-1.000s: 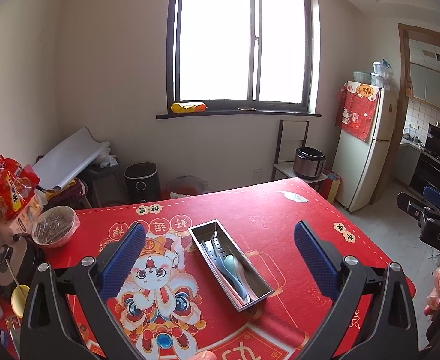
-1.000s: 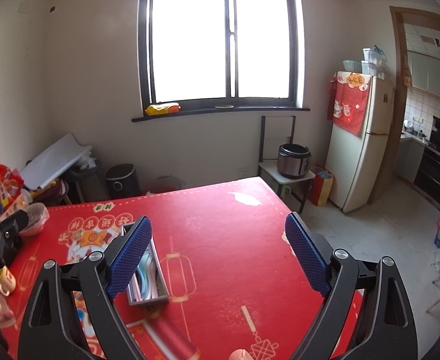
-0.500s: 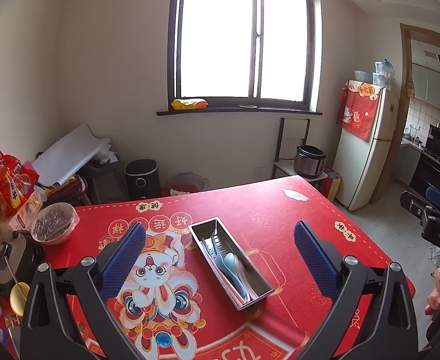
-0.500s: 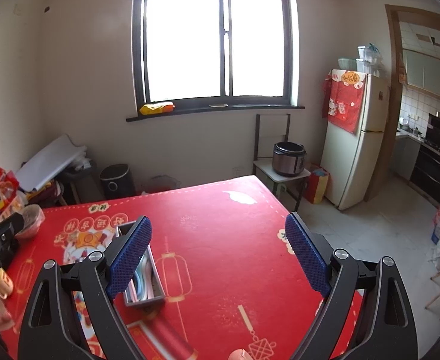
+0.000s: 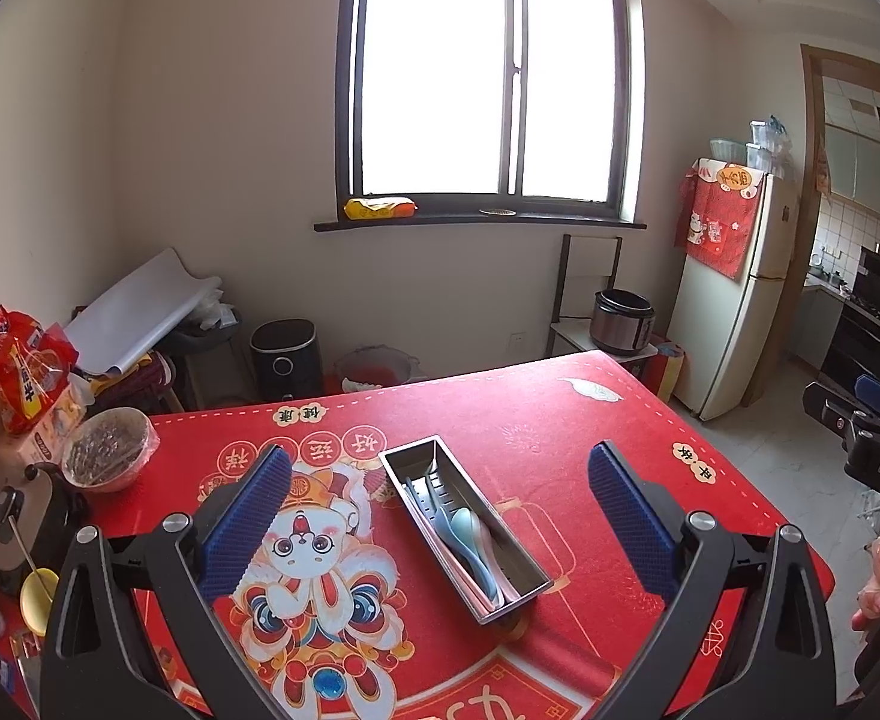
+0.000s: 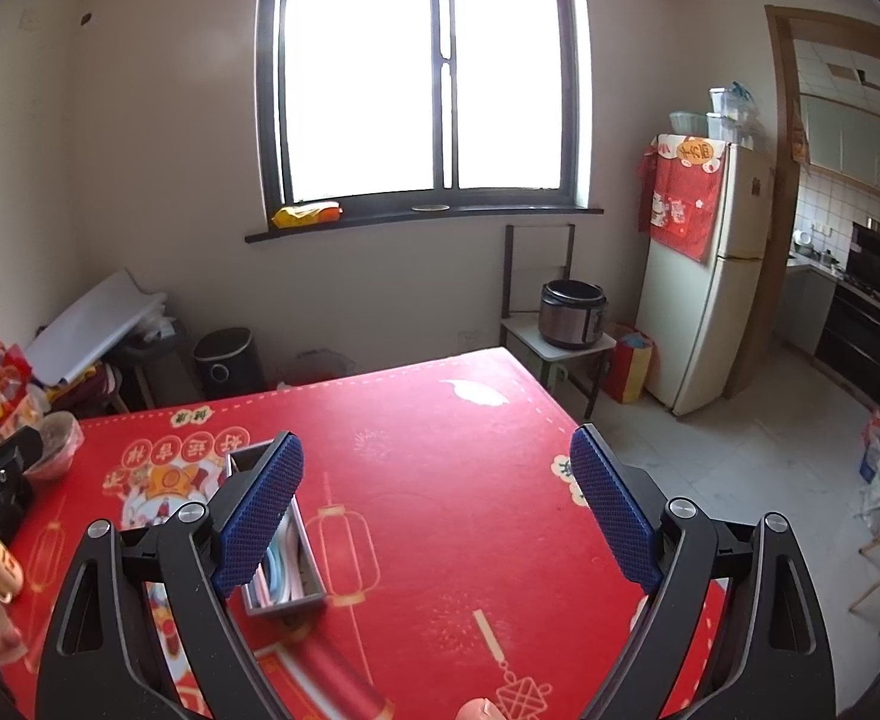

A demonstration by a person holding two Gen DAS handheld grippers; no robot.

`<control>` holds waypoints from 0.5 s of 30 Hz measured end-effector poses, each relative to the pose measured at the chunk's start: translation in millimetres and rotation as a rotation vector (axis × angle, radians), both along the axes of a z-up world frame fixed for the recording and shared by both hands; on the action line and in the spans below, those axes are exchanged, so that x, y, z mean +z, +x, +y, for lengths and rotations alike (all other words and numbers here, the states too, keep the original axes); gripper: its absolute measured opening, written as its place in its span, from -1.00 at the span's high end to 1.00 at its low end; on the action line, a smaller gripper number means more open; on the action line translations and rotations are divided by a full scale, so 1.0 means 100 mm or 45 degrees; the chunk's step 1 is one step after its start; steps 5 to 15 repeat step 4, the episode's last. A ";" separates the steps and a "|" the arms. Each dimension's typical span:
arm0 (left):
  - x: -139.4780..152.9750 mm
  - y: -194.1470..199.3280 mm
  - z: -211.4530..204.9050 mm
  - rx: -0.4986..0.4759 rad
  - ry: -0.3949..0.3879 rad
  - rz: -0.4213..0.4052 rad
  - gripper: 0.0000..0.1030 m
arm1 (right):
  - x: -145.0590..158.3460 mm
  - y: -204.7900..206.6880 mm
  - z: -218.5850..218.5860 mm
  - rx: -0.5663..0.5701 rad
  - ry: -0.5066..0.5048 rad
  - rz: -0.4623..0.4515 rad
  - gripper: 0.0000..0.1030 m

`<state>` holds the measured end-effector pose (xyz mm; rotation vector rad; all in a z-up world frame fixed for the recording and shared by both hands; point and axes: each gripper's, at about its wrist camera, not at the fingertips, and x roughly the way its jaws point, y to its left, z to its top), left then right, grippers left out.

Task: Organize utensils

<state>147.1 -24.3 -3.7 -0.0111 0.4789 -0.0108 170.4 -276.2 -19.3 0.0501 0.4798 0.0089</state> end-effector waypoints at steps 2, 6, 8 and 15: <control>0.00 0.00 0.00 0.001 0.000 0.001 -0.88 | -0.01 0.01 -0.01 -0.001 0.000 0.004 -0.70; 0.00 0.01 0.00 0.002 0.000 0.002 -0.88 | -0.01 0.02 0.00 -0.001 0.001 0.008 -0.70; 0.00 0.01 0.00 0.002 0.000 0.002 -0.88 | -0.01 0.02 0.00 -0.001 0.001 0.008 -0.70; 0.00 0.01 0.00 0.002 0.000 0.002 -0.88 | -0.01 0.02 0.00 -0.001 0.001 0.008 -0.70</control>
